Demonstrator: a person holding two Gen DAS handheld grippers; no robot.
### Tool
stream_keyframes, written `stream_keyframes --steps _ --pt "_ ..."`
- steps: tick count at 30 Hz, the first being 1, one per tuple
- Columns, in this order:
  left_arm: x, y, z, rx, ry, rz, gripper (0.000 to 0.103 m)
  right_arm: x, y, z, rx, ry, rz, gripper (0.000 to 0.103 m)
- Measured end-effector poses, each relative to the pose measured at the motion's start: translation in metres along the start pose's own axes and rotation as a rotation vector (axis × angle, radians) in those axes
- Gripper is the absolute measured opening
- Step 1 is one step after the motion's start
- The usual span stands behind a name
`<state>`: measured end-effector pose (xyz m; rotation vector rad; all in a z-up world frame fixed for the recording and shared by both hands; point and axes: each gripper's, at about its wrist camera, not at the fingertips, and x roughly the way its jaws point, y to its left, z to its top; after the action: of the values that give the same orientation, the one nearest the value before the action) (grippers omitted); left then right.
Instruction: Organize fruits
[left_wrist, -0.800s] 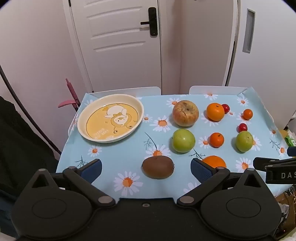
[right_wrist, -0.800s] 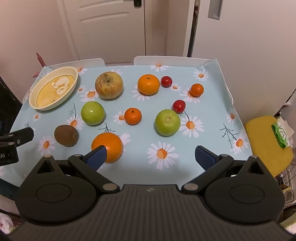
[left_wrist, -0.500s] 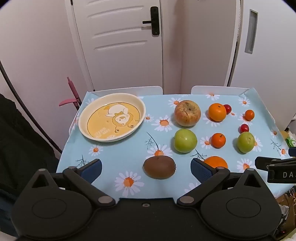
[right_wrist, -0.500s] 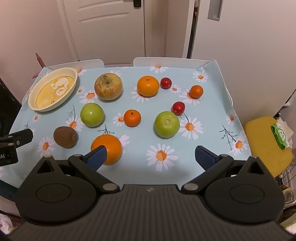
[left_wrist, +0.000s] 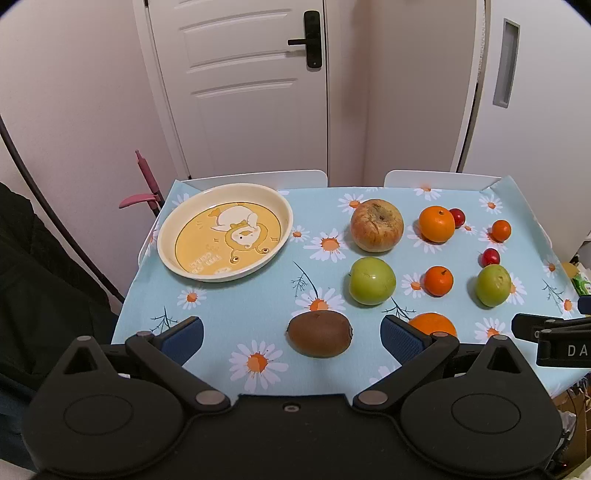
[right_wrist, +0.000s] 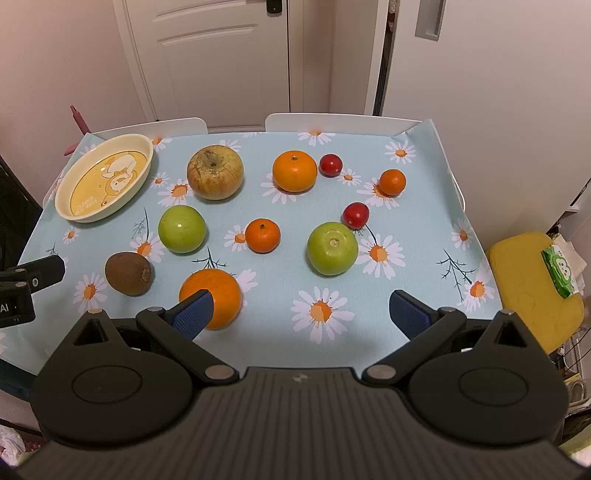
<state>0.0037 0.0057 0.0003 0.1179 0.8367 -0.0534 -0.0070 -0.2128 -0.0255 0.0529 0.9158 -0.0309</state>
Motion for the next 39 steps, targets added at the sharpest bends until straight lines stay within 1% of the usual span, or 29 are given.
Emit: stream_keyframes --steps 39 --pt "0.0033 -0.0024 0.0034 0.004 0.003 0.003 0.103 -0.0004 -0.0021 0.0040 0.010 -0.002 0.000 0.103"
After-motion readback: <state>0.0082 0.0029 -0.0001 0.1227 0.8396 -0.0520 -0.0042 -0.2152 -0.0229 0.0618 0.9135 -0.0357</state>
